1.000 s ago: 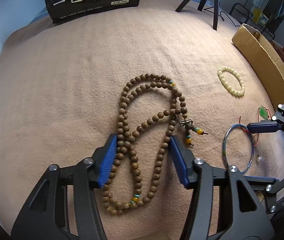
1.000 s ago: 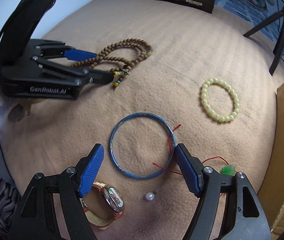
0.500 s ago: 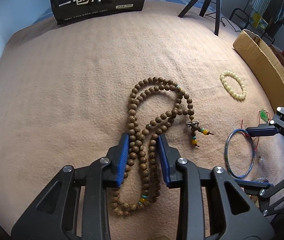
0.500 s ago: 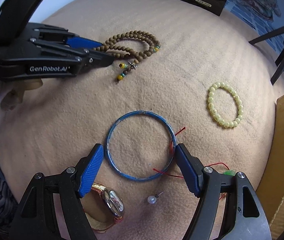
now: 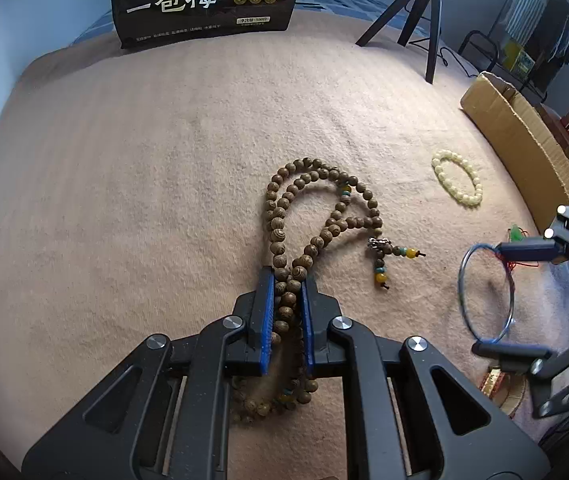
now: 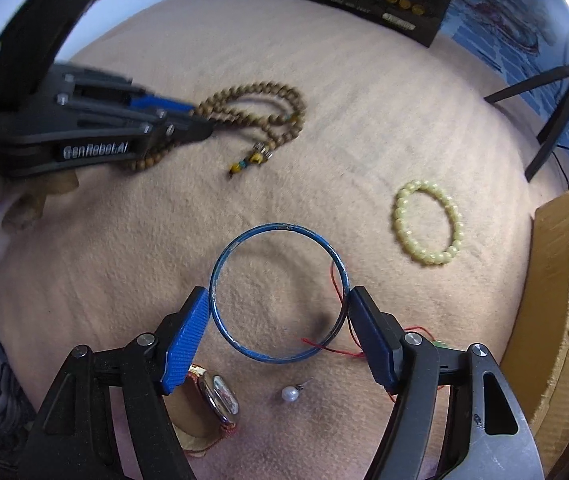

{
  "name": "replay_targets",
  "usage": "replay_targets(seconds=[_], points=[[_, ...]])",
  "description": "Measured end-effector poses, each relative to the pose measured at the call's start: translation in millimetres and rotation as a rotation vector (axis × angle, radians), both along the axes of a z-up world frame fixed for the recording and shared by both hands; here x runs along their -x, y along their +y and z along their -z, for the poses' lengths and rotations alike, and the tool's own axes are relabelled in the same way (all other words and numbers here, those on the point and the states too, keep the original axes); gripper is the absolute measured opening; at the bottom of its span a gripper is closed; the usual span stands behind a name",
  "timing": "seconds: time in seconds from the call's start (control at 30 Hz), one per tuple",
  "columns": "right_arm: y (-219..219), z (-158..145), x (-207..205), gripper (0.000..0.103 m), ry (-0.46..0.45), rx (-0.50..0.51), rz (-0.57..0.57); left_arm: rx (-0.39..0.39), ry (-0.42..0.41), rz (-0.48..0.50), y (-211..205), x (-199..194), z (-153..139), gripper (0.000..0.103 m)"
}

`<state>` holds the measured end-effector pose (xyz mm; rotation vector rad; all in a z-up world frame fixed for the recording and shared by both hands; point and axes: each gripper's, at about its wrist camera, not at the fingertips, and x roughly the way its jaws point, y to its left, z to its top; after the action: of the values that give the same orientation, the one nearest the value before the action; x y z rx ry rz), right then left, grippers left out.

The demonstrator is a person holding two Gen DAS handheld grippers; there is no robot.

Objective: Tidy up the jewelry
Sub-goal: 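Lift the bead necklace with the left tool while the right tool lifts the bangle toward the box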

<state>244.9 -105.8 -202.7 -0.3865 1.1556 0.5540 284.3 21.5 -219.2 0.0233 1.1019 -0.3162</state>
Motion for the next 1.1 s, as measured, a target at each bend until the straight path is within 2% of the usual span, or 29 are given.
replay_targets(seconds=[0.17, 0.43, 0.73, 1.1], points=[[-18.3, -16.0, 1.9, 0.071, -0.016, -0.048, 0.029, 0.07, 0.004, -0.026, 5.6, 5.9, -7.5, 0.01], [-44.5, -39.9, 0.2, 0.071, -0.067, -0.091, 0.063, 0.124, -0.026, -0.041, 9.6, 18.1, -30.3, 0.01], [-76.4, -71.0, 0.8, 0.071, -0.126, -0.156, 0.145, 0.171, -0.094, -0.014, 4.4, 32.9, -71.7, 0.01], [-116.9, -97.3, 13.4, 0.071, -0.18, -0.179, 0.227, 0.24, -0.156, 0.014, -15.3, 39.1, -122.3, 0.01]])
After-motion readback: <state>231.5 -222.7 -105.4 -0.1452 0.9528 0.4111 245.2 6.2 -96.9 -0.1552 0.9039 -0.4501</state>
